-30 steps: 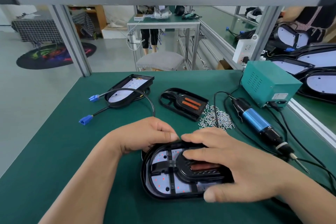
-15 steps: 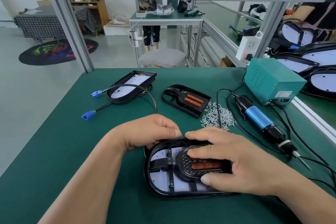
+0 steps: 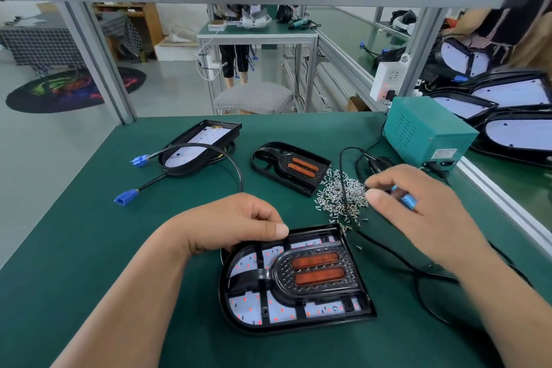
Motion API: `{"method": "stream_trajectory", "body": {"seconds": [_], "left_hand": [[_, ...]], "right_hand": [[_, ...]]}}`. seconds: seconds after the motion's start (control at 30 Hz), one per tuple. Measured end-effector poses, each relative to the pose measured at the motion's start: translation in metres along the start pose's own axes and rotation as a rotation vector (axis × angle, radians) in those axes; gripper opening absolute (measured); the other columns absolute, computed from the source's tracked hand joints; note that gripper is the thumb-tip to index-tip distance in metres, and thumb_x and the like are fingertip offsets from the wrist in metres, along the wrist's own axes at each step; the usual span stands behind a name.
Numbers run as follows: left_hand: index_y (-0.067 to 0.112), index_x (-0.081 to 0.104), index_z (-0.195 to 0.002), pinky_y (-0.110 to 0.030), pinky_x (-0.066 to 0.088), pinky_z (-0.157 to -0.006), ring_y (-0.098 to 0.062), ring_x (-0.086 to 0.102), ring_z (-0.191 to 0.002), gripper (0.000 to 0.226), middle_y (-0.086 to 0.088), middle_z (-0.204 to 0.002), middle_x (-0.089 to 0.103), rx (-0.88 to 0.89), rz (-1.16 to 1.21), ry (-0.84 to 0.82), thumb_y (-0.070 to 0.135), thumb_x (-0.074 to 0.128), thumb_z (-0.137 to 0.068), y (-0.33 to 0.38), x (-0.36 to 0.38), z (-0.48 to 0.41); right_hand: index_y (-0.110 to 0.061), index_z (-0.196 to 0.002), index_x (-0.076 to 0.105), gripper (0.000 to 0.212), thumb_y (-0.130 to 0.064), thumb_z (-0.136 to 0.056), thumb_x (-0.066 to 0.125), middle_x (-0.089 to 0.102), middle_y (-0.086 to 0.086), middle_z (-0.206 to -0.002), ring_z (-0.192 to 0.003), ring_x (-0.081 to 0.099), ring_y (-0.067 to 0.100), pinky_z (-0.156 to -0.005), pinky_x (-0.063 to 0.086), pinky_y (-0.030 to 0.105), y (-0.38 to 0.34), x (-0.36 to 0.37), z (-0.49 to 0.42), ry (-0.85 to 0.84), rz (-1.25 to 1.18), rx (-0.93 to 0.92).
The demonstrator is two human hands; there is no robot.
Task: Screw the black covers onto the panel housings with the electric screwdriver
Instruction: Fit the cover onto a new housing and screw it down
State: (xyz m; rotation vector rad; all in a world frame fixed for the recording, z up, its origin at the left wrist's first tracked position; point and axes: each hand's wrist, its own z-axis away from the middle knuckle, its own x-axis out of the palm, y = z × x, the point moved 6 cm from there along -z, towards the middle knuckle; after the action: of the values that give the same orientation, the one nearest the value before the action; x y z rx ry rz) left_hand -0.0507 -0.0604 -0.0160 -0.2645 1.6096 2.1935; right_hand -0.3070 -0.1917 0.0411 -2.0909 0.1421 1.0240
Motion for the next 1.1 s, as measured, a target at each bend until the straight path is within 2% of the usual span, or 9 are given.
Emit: {"method": "stream_trajectory", "body": {"seconds": [0.07, 0.17, 0.27, 0.4, 0.6, 0.73, 0.83, 0.93, 1.1], "left_hand": [[0.013, 0.074, -0.099, -0.026, 0.041, -0.059, -0.013, 0.052, -0.066, 0.048, 0.003, -0.077, 0.064, -0.008, 0.010, 0.022, 0.060, 0.072, -0.089, -0.001, -0.001, 0.000], [0.016, 0.076, -0.096, -0.016, 0.029, -0.046, -0.007, 0.035, -0.053, 0.035, 0.008, -0.066, 0.044, -0.016, 0.132, 0.088, 0.049, 0.063, -0.095, -0.002, -0.004, -0.003], [0.004, 0.071, -0.106, -0.018, 0.024, -0.043, -0.009, 0.031, -0.054, 0.025, 0.001, -0.071, 0.046, -0.042, 0.475, 0.241, 0.013, 0.048, -0.101, -0.006, -0.008, -0.012], [-0.014, 0.063, -0.121, -0.020, 0.032, -0.044, -0.011, 0.041, -0.057, 0.034, -0.011, -0.085, 0.059, -0.033, 0.802, 0.316, -0.014, 0.036, -0.099, -0.009, -0.009, -0.019], [-0.008, 0.063, -0.118, -0.014, 0.028, -0.037, -0.005, 0.037, -0.049, 0.021, -0.009, -0.082, 0.067, -0.008, 0.828, 0.300, -0.005, 0.045, -0.107, -0.010, -0.005, -0.022], [0.002, 0.063, -0.107, -0.014, 0.026, -0.037, -0.004, 0.034, -0.047, 0.009, -0.006, -0.079, 0.066, 0.010, 0.776, 0.275, 0.009, 0.058, -0.106, -0.010, -0.003, -0.023], [0.005, 0.070, -0.100, -0.014, 0.027, -0.038, -0.004, 0.034, -0.048, 0.017, -0.005, -0.078, 0.064, 0.042, 0.759, 0.220, 0.022, 0.071, -0.097, -0.007, 0.000, -0.024], [0.005, 0.079, -0.098, -0.013, 0.027, -0.039, -0.004, 0.034, -0.050, 0.023, -0.004, -0.077, 0.062, 0.052, 0.740, 0.193, 0.025, 0.074, -0.088, -0.004, 0.005, -0.025], [-0.004, 0.077, -0.111, -0.013, 0.029, -0.042, -0.005, 0.039, -0.055, 0.021, -0.007, -0.084, 0.067, 0.021, 0.726, 0.212, 0.005, 0.061, -0.103, -0.006, 0.006, -0.027]], "right_hand": [[-0.039, -0.118, 0.067, 0.036, -0.063, -0.093, 0.058, 0.061, -0.021, -0.119, -0.115, 0.056, 0.006, -0.089, 0.048, 0.038, 0.030, -0.019, -0.006, 0.060, 0.248, 0.177], [-0.029, -0.137, 0.056, 0.056, -0.064, -0.094, 0.059, 0.056, -0.001, -0.128, -0.118, 0.056, 0.026, -0.086, 0.050, 0.043, 0.069, -0.021, -0.005, -0.102, 0.600, 0.320], [-0.034, -0.116, 0.050, 0.047, -0.074, -0.092, 0.053, 0.055, -0.008, -0.095, -0.086, 0.059, 0.021, -0.067, 0.045, 0.038, 0.083, -0.014, -0.004, -0.210, 0.734, 0.345], [-0.027, -0.091, 0.051, 0.040, -0.066, -0.091, 0.061, 0.059, -0.006, -0.079, -0.071, 0.058, 0.015, -0.057, 0.039, 0.035, 0.088, -0.014, -0.014, -0.245, 0.682, 0.388], [-0.021, -0.079, 0.058, 0.043, -0.063, -0.074, 0.067, 0.062, -0.002, -0.064, -0.054, 0.058, 0.019, -0.056, 0.044, 0.035, 0.092, -0.026, -0.012, -0.043, 0.240, 0.453], [-0.010, -0.093, 0.066, 0.016, -0.023, -0.090, 0.074, 0.065, 0.012, -0.072, -0.055, 0.063, 0.021, -0.051, 0.054, 0.034, 0.095, -0.025, -0.015, 0.144, -0.566, 0.536], [-0.005, -0.093, 0.060, 0.005, -0.002, -0.097, 0.061, 0.070, 0.011, -0.077, -0.063, 0.073, 0.027, -0.050, 0.058, 0.032, 0.087, -0.016, -0.019, 0.261, -1.068, 0.613], [-0.006, -0.098, 0.059, 0.005, -0.011, -0.099, 0.059, 0.068, 0.009, -0.080, -0.064, 0.067, 0.022, -0.055, 0.058, 0.031, 0.078, -0.005, -0.023, 0.305, -1.300, 0.647], [-0.011, -0.107, 0.060, 0.017, -0.025, -0.100, 0.067, 0.066, 0.008, -0.082, -0.067, 0.065, 0.020, -0.065, 0.060, 0.033, 0.061, 0.010, -0.031, 0.450, -1.517, 0.646]]}}
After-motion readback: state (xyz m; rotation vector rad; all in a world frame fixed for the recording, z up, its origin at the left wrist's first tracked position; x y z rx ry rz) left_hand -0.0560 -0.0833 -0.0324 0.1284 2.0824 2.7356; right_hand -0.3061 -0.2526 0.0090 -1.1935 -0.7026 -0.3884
